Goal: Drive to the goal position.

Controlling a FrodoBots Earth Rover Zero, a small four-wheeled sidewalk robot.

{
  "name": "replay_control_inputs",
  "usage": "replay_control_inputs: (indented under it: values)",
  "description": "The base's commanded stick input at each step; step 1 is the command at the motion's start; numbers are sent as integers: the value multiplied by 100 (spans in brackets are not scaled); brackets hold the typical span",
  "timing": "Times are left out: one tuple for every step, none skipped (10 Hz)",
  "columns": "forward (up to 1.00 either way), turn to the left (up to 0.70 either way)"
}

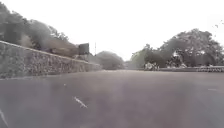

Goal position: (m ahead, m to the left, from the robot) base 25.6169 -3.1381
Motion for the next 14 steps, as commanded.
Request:
replay_control_inputs:
  values:
    - [70, 0]
    - [70, 0]
    - [70, 0]
    - [70, 0]
    - [70, 0]
    - [70, 0]
    - [70, 0]
    - [70, 0]
    - [70, 0]
    - [70, 0]
    - [70, 0]
    - [70, 0]
    - [70, 0]
    - [70, 0]
